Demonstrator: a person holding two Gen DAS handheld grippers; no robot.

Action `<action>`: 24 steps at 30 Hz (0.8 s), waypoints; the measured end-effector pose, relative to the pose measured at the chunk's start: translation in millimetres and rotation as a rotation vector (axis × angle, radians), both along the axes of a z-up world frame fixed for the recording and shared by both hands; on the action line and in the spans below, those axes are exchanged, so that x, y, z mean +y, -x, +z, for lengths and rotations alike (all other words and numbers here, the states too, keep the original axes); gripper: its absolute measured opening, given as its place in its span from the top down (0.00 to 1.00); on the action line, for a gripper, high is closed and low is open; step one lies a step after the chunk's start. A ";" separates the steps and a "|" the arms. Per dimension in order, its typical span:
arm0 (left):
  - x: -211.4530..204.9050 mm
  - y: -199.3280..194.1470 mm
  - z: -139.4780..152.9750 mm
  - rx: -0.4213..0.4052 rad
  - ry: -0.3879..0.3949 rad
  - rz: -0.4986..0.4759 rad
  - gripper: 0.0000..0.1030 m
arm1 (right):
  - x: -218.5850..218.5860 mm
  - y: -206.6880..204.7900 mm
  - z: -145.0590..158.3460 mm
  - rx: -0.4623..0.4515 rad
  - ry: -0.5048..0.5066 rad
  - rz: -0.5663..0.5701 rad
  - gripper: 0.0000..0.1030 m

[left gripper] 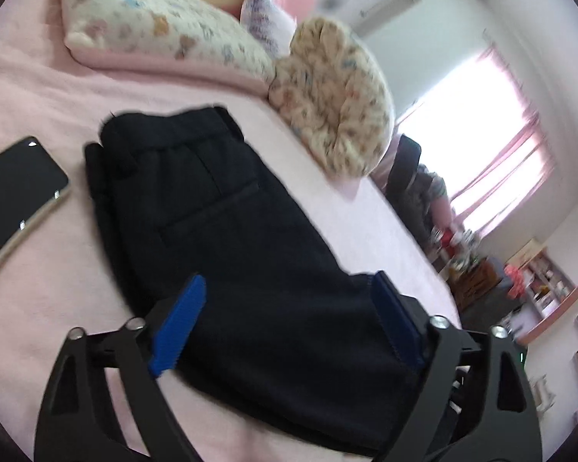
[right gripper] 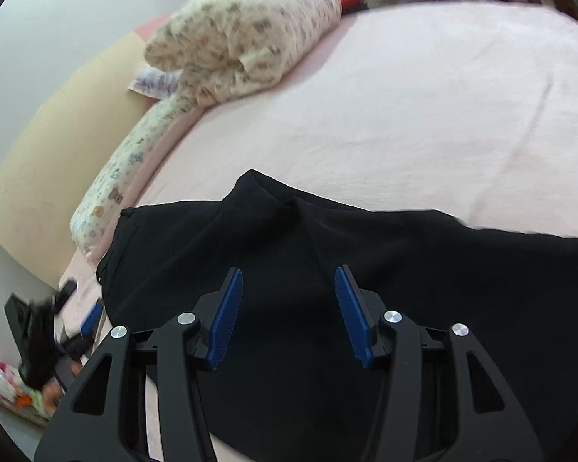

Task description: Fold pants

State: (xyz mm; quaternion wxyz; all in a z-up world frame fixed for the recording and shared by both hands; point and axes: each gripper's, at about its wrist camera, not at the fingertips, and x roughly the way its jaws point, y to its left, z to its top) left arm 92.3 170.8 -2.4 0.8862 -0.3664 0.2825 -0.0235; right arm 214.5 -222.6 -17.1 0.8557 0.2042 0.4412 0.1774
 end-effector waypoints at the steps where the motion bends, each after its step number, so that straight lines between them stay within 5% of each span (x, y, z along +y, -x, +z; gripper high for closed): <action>1: 0.3 -6.0 -5.1 0.034 0.001 0.000 0.12 | -1.8 -14.4 -10.2 0.057 0.011 -0.026 0.49; 3: 5.8 -13.1 -15.9 0.093 0.024 0.010 0.12 | -17.5 -30.5 -27.6 0.138 0.056 -0.114 0.51; 5: 7.4 -18.0 -23.4 0.120 0.053 0.004 0.12 | -52.9 -36.9 -48.0 0.209 -0.024 -0.198 0.86; 7: 5.0 -16.8 -21.0 0.120 0.048 0.005 0.12 | -82.4 -31.2 -58.1 0.257 -0.196 -0.245 0.86; 10: 2.8 -16.0 -20.5 0.119 0.043 0.015 0.12 | -113.3 -5.3 -38.7 0.162 -0.244 -0.258 0.84; 13: 0.9 -15.7 -20.1 0.117 0.028 0.023 0.12 | -155.7 16.6 -32.2 0.103 -0.166 -0.368 0.51; 15: -0.8 -10.4 -20.6 0.114 0.002 0.020 0.12 | -210.8 31.8 -44.5 0.172 -0.061 -0.512 0.80; 18: -3.6 -8.8 -19.5 0.109 -0.016 0.011 0.08 | -266.5 75.1 -28.7 0.135 -0.191 -0.603 0.80; 19: -3.6 -7.5 -19.1 0.107 -0.011 0.011 0.07 | -281.3 93.4 -15.2 0.079 -0.187 -0.622 0.71; 20: -3.5 -7.1 -19.0 0.107 -0.007 0.014 0.07 | -300.5 121.4 2.1 0.031 -0.156 -0.673 0.47; 22: -2.4 -2.8 -18.1 0.106 0.016 0.024 0.07 | -331.0 165.1 17.7 0.021 -0.140 -0.789 0.26; 24: -0.9 0.5 -17.0 0.103 0.040 0.034 0.05 | -359.8 215.2 20.7 0.038 -0.203 -0.868 0.26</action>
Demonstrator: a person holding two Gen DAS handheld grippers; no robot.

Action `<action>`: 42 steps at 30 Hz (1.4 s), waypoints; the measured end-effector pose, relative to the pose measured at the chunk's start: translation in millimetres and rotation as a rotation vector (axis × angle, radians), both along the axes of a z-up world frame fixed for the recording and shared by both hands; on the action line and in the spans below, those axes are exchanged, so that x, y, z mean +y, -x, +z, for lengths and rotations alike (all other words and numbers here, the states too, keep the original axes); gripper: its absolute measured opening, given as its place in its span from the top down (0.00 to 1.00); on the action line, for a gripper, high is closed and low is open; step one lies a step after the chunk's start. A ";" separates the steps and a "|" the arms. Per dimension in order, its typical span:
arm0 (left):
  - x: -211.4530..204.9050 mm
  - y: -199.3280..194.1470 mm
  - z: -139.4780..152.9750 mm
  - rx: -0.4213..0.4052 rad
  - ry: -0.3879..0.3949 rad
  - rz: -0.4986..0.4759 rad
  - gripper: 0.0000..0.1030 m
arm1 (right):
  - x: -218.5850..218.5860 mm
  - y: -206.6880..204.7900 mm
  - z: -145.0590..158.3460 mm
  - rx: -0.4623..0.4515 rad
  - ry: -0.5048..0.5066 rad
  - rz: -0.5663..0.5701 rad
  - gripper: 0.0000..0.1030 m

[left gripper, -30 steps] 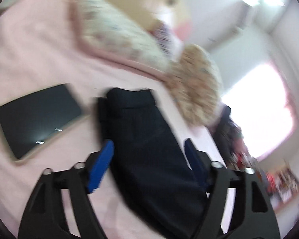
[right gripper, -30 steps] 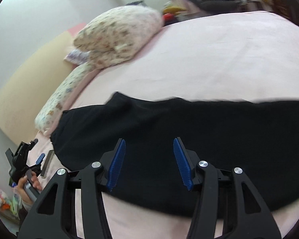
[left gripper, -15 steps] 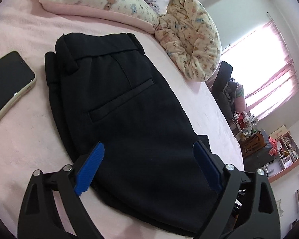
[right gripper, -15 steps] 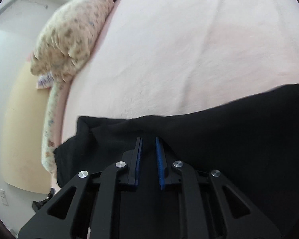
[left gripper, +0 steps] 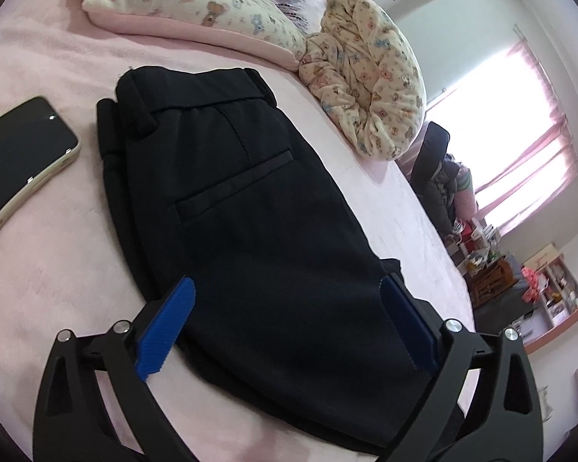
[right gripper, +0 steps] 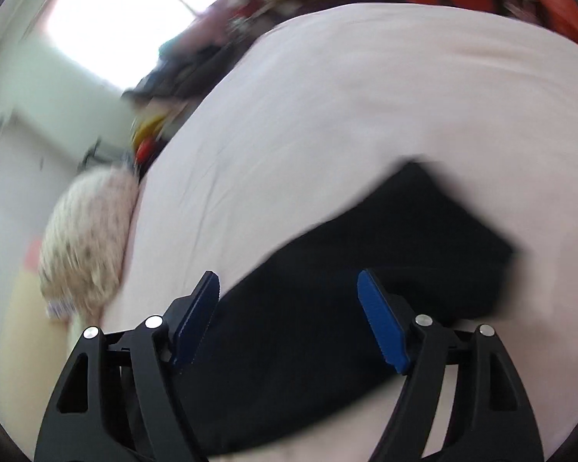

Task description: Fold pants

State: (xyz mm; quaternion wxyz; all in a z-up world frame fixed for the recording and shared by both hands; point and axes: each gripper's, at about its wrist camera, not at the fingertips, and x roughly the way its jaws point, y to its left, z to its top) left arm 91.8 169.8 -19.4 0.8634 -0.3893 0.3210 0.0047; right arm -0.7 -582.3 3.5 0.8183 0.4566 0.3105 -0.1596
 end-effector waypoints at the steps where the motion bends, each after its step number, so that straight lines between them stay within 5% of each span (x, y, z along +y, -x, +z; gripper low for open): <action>1: 0.1 0.6 0.9 -0.001 0.009 0.003 0.04 | -12.6 24.8 -3.8 0.021 -0.054 -0.031 0.26; 6: 1.2 7.8 2.8 -0.020 0.058 0.017 0.02 | -31.2 67.8 -31.4 0.029 -0.250 -0.089 0.29; 15: -3.8 9.9 2.3 -0.023 0.059 -0.002 0.02 | -33.5 27.2 -60.4 -0.023 -0.354 -0.086 0.38; 16: -4.0 10.3 2.1 -0.023 0.060 0.001 0.02 | -36.0 21.7 -63.2 -0.005 -0.342 -0.109 0.41; 17: -3.9 10.2 2.1 -0.023 0.061 0.001 0.02 | -37.5 17.7 -65.6 0.014 -0.327 -0.125 0.58; 18: -3.6 10.0 1.8 -0.021 0.062 -0.001 0.02 | -37.8 11.4 -66.8 0.041 -0.301 -0.134 0.67; 19: -3.6 9.7 1.8 -0.020 0.064 -0.002 0.02 | -37.5 6.9 -65.6 0.075 -0.257 -0.138 0.89; 20: -3.2 9.3 1.6 -0.020 0.064 -0.003 0.02 | -36.4 -0.7 -57.6 0.094 -0.174 -0.126 0.95; 22: -3.6 9.0 2.1 -0.020 0.061 -0.005 0.02 | -20.9 -15.4 -26.9 0.093 0.048 -0.053 0.95; 23: -3.1 9.0 2.1 -0.021 0.063 0.000 0.02 | -0.9 -25.3 4.8 0.020 0.236 0.031 0.95; 26: -2.9 8.7 2.2 -0.020 0.063 0.000 0.02 | 37.6 -24.2 53.0 -0.191 0.532 0.178 0.95; 27: -2.8 8.8 2.1 -0.021 0.066 0.000 0.02 | 39.0 -21.6 53.8 -0.193 0.564 0.167 0.95; 28: -2.5 8.8 2.0 -0.020 0.071 0.000 0.02 | 30.8 -21.0 45.3 -0.143 0.542 0.132 0.95; 30: -1.0 8.6 1.1 -0.019 0.084 -0.001 0.02 | -9.5 -22.8 -6.9 0.048 0.282 0.052 0.95; 32: 0.5 8.9 0.8 -0.020 0.091 -0.003 0.02 | -25.4 -15.1 -50.6 0.143 0.102 0.015 0.95; 37: 3.3 11.0 -0.2 -0.016 0.090 0.006 0.02 | -28.5 3.1 -70.0 0.080 -0.035 -0.043 0.95; 39: 3.6 11.2 -0.7 -0.015 0.092 0.008 0.02 | -31.5 8.0 -68.2 0.095 -0.074 -0.040 0.86; 42: 2.4 11.1 -0.8 -0.012 0.087 0.012 0.02 | -34.8 27.4 -57.2 0.088 -0.101 -0.084 0.49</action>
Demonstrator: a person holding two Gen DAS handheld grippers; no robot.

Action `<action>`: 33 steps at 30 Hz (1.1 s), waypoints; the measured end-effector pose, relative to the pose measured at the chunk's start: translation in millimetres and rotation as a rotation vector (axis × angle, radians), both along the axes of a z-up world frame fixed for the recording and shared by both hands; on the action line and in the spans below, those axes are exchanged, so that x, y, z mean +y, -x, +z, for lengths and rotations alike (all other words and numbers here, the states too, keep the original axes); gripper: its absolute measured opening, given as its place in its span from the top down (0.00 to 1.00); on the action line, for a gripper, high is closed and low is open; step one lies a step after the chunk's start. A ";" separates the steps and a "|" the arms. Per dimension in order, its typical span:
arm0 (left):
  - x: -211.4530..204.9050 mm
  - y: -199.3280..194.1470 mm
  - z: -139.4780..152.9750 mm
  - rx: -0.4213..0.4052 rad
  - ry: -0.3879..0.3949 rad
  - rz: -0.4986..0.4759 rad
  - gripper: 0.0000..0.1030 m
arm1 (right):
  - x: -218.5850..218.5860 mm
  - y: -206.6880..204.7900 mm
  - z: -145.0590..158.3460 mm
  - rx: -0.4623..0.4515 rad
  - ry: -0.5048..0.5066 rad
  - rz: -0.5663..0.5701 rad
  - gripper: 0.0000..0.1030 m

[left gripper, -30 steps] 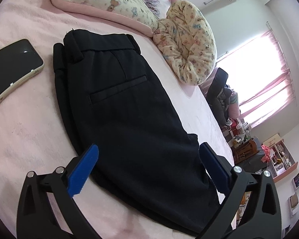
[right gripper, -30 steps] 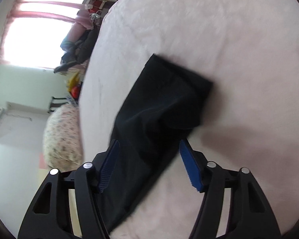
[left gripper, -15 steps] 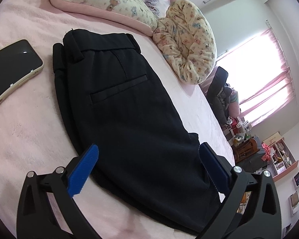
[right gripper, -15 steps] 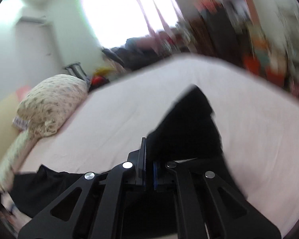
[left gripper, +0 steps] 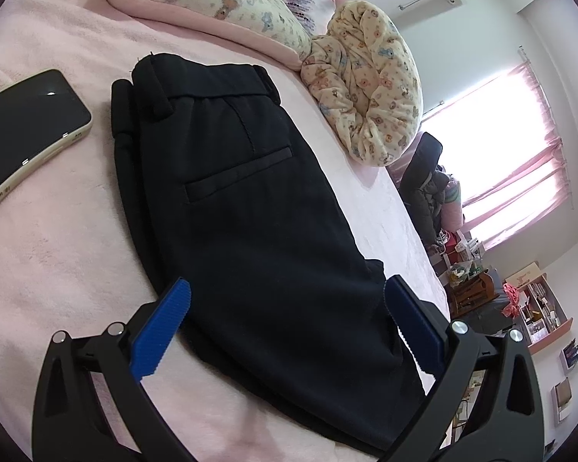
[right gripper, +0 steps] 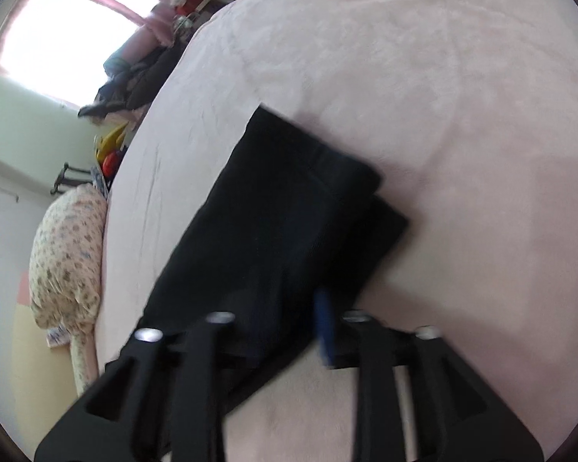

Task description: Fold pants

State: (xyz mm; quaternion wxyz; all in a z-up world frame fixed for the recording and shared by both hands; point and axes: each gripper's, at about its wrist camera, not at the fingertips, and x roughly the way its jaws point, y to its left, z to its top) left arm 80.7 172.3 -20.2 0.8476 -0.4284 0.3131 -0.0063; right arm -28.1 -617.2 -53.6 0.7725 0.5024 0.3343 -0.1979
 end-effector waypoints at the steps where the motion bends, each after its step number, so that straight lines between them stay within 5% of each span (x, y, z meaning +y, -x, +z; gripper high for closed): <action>1: -0.5 -1.5 0.2 0.001 -0.004 0.000 0.02 | -3.6 11.7 3.8 -0.013 0.007 -0.027 0.41; 7: -2.5 -1.6 2.0 -0.015 0.000 -0.008 0.02 | -17.2 48.6 -1.8 -0.003 -0.015 -0.180 0.41; 14: -5.6 0.1 4.6 -0.031 -0.025 -0.015 0.02 | -23.7 26.0 -14.9 -0.040 -0.031 -0.181 0.42; 15: -5.2 -0.3 4.0 -0.029 -0.022 -0.015 0.02 | -23.4 21.4 -15.7 -0.045 -0.023 -0.176 0.46; 16: -5.1 -0.3 3.8 -0.028 -0.020 -0.013 0.02 | -23.6 16.7 -14.3 -0.047 -0.010 -0.164 0.66; 17: -5.0 -0.4 3.5 -0.028 -0.019 -0.013 0.02 | -21.5 11.3 -11.5 -0.030 0.028 -0.135 0.84; 19: -5.0 -0.5 3.7 -0.030 -0.022 -0.013 0.02 | -17.1 7.2 2.2 -0.063 0.121 -0.100 0.86; 21: -6.3 -0.9 4.4 -0.035 -0.026 -0.015 0.02 | -4.5 11.2 27.1 -0.196 0.283 -0.051 0.87; 23: -7.0 -1.3 4.9 -0.037 -0.035 -0.020 0.02 | 6.6 0.9 31.2 -0.096 0.447 -0.016 0.87; 26: -7.1 -2.0 5.6 -0.040 -0.034 -0.021 0.02 | -12.3 -4.5 -10.5 0.037 0.230 -0.058 0.82; 29: -4.4 -0.4 7.9 -0.053 -0.031 -0.016 0.02 | -27.2 16.9 -25.7 -0.093 0.031 -0.139 0.78; 33: 0.7 4.4 13.7 -0.095 -0.006 -0.003 0.02 | -33.4 26.9 -27.2 -0.154 -0.056 -0.196 0.69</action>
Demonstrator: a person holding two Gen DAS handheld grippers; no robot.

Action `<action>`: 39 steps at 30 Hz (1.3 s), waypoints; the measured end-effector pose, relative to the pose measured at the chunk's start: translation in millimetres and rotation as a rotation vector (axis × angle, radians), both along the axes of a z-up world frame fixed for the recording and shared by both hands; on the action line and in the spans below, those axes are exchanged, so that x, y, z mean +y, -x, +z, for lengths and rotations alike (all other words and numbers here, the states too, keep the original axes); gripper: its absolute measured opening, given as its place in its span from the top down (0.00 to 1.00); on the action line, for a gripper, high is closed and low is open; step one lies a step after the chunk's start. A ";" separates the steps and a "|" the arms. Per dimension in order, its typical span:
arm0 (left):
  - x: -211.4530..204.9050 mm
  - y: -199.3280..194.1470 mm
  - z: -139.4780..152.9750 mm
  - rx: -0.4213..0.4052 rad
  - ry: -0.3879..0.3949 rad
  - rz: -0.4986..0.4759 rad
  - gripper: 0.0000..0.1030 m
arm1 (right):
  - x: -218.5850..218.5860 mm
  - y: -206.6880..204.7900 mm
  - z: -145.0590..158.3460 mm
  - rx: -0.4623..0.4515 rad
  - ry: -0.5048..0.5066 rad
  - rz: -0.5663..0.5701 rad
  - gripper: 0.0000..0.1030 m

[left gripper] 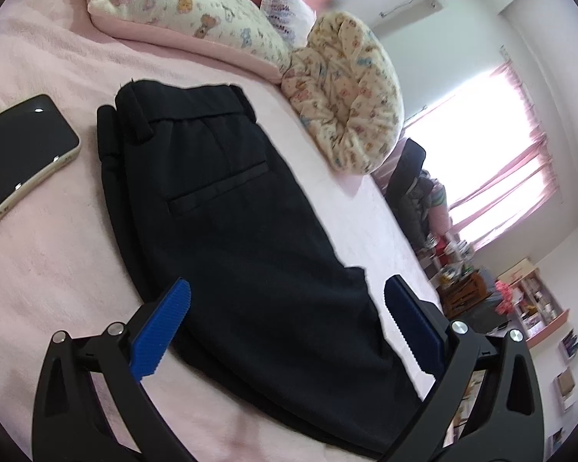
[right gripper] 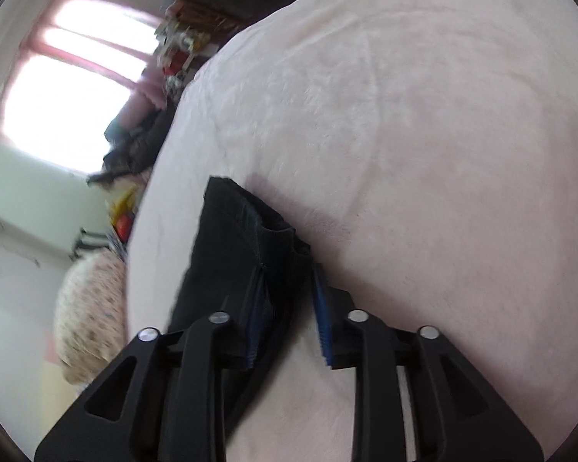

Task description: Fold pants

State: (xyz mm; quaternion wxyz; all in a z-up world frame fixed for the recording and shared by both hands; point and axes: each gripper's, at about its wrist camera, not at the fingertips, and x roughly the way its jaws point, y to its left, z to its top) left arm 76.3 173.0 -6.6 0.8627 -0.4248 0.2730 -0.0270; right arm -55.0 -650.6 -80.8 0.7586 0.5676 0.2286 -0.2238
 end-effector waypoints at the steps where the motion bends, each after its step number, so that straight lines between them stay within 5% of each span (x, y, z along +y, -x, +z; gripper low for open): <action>1: 1.6 2.3 2.0 -0.021 0.009 0.009 0.02 | -0.9 1.5 -1.2 -0.020 -0.018 -0.014 0.66; 12: 3.5 -5.8 0.2 -0.074 0.101 -0.091 0.02 | 7.8 -6.4 -1.6 -0.033 0.047 0.012 0.54; 15: -8.0 -19.4 -11.1 0.037 0.052 -0.133 0.02 | 12.2 -10.2 -0.5 -0.007 0.099 0.021 0.58; 17: -12.1 -28.5 -28.4 0.167 -0.021 -0.129 0.09 | 15.0 -9.8 -2.6 0.040 0.130 0.003 0.75; 20: -12.2 -23.3 -28.1 0.157 -0.022 -0.099 0.12 | 13.2 -3.7 -7.4 0.006 0.100 -0.025 0.75; 24: -7.3 -16.7 -26.1 0.116 0.044 -0.078 0.08 | 11.8 -4.3 -8.2 -0.021 0.088 -0.020 0.68; 28: -3.6 -9.1 -18.6 -0.014 0.156 -0.116 0.02 | 14.3 -9.0 -3.0 -0.058 0.102 -0.005 0.48; 33: -8.2 -16.4 -30.7 0.093 0.102 -0.097 0.02 | 18.2 -13.5 -0.8 -0.036 0.126 -0.007 0.47; 36: -11.8 -16.2 -27.7 0.097 0.069 -0.095 0.02 | 18.3 -17.5 -1.5 -0.020 0.136 -0.011 0.56; 38: -13.3 -16.7 -28.2 0.096 0.051 -0.093 0.02 | 18.9 -18.9 -5.1 0.019 0.153 -0.028 0.80; 39: -13.4 -18.2 -27.7 0.097 0.047 -0.093 0.02 | 17.6 -17.2 -8.0 0.003 0.136 -0.037 0.81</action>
